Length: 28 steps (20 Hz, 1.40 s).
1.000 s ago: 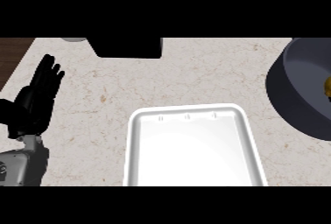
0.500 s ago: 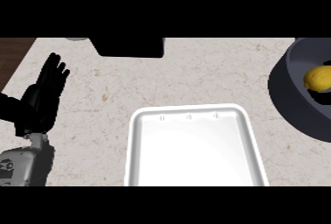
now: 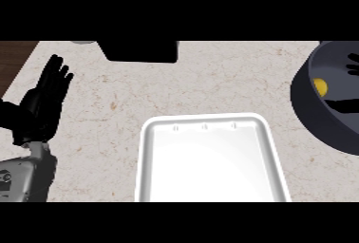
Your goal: Pick the lemon from the tray and place it in the pot
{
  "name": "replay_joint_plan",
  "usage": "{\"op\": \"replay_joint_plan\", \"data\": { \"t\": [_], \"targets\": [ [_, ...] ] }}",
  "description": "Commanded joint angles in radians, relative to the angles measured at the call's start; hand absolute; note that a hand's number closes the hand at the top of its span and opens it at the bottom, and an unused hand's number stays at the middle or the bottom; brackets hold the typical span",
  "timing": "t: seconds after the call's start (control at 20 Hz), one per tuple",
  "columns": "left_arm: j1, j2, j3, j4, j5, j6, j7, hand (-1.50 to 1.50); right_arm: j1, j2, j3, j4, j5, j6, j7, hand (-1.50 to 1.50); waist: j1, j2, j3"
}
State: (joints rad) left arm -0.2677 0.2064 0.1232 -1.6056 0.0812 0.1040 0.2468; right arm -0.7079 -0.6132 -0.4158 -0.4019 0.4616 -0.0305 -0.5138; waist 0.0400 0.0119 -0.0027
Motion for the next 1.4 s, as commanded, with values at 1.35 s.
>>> {"op": "replay_joint_plan", "data": {
  "t": [1.35],
  "targets": [
    [0.065, -0.018, 0.005, -0.035, -0.002, -0.003, -0.033, 0.0, 0.147, -0.387, -0.268, 0.227, -0.279, 0.582, -0.215, -1.5, 0.001, 0.005, 0.01]
  ]
}}
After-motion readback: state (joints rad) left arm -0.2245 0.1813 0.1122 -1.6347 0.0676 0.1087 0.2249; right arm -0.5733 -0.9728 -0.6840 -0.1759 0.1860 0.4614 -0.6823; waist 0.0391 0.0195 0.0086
